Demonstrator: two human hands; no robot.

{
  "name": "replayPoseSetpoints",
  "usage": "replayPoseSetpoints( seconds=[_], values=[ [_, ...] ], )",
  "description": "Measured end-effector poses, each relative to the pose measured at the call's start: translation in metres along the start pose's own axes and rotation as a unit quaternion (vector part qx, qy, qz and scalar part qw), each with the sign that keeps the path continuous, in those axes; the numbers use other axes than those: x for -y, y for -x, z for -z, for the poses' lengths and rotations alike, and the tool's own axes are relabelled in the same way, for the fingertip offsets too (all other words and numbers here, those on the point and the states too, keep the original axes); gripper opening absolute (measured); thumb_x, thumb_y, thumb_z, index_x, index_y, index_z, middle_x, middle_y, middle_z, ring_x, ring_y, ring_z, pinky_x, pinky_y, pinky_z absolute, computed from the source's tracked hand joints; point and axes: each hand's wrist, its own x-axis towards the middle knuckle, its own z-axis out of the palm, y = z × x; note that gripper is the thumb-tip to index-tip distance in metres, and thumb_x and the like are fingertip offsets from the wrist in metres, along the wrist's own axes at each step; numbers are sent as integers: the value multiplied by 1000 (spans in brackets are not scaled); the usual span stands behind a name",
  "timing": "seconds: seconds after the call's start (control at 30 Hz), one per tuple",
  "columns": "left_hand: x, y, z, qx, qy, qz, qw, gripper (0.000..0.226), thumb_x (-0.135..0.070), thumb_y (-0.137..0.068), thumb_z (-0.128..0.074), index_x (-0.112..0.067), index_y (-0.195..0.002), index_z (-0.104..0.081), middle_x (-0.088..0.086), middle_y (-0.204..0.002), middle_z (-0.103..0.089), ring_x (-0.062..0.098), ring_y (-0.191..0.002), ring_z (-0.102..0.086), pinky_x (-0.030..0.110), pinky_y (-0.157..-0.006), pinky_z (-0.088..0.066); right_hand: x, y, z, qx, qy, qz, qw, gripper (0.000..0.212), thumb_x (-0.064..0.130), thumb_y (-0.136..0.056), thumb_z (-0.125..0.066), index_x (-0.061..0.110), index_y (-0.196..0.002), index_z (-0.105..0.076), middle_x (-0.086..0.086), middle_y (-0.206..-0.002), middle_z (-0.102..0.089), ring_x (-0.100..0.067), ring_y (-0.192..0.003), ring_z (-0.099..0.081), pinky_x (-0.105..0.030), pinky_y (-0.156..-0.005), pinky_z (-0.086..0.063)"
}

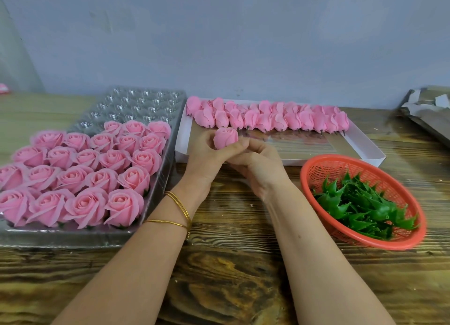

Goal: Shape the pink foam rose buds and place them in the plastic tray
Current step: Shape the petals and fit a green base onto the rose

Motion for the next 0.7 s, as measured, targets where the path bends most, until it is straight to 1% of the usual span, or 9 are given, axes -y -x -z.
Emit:
replayPoseSetpoints(
  seconds=[0.07, 0.13, 0.23, 0.27, 0.33, 0.37, 0.43, 0.5, 0.7],
  values=[
    [1, 0, 0, 10, -10, -1, 1000, 56, -23, -61, -80, 2, -108, -61, 27, -110, -65, 29, -99, -64, 43, -91, -51, -3, -2, -2, -24, 18, 18, 999, 33, -19, -71, -64, -4, -100, -68, -19, -88, -70, -31, -86, -67, -43, -88, -56],
    [2, 0, -1, 21, -16, -3, 1000, 53, -21, -64, -80, 3, -108, -63, 23, -105, -67, 31, -100, -64, 39, -88, -51, -4, -2, -3, -31, 29, 38, 998, 31, -19, -70, -65, 5, -89, -69, -14, -80, -71, -27, -78, -68, -41, -81, -57],
    [3, 0, -1, 28, -30, -2, 999, 51, -25, -65, -79, 0, -107, -67, 22, -104, -69, 32, -103, -65, 41, -93, -52, -7, -3, -3, -35, 39, 53, 997, 35, -19, -71, -67, 9, -92, -61, -5, -76, -71, -20, -73, -69, -39, -75, -58],
    [4, -1, 0, 27, -35, -1, 999, 46, -24, -67, -80, -3, -105, -68, 19, -101, -71, 30, -101, -66, 40, -92, -52, -8, -4, -4, -35, 45, 55, 997, 39, -19, -71, -68, 9, -94, -57, -3, -78, -72, -19, -74, -69, -40, -77, -57],
    [5, -2, 1, 21, -40, -4, 999, 22, -16, -73, -80, -10, -93, -72, 10, -90, -74, 21, -92, -69, 35, -86, -52, -8, -4, -4, -26, 51, 64, 996, 45, -22, -70, -67, 8, -98, -49, -2, -85, -72, -18, -80, -68, -39, -78, -57],
    [5, -1, 1, 14, -41, -4, 999, 15, -12, -76, -79, -9, -89, -71, 7, -86, -74, 17, -87, -69, 32, -83, -52, -9, -5, -4, -21, 54, 68, 996, 48, -24, -70, -66, 8, -100, -46, -2, -87, -71, -17, -81, -68, -36, -77, -57],
    [5, 0, 1, 2, -40, -4, 999, 18, -9, -79, -76, 2, -92, -68, 7, -83, -73, 13, -80, -68, 29, -79, -53, -9, -5, -4, -11, 65, 72, 995, 51, -25, -69, -66, 9, -100, -44, 2, -83, -71, -12, -80, -68, -28, -73, -57],
    [4, 0, 2, 4, -31, -4, 999, 18, -6, -80, -74, 4, -93, -67, 7, -80, -72, 11, -75, -68, 24, -74, -54, -11, -5, -4, 2, 70, 78, 994, 51, -25, -69, -67, 10, -99, -44, 7, -77, -73, -7, -78, -69, -25, -72, -56],
    [4, -1, 3, -5, -12, -4, 1000, 28, -9, -81, -74, 8, -102, -66, 10, -82, -71, 13, -72, -68, 23, -68, -55, -11, -4, -3, 42, 63, 85, 993, 51, -25, -73, -63, 4, -108, -43, 3, -83, -74, -11, -84, -70, -28, -78, -56]
  ],
)
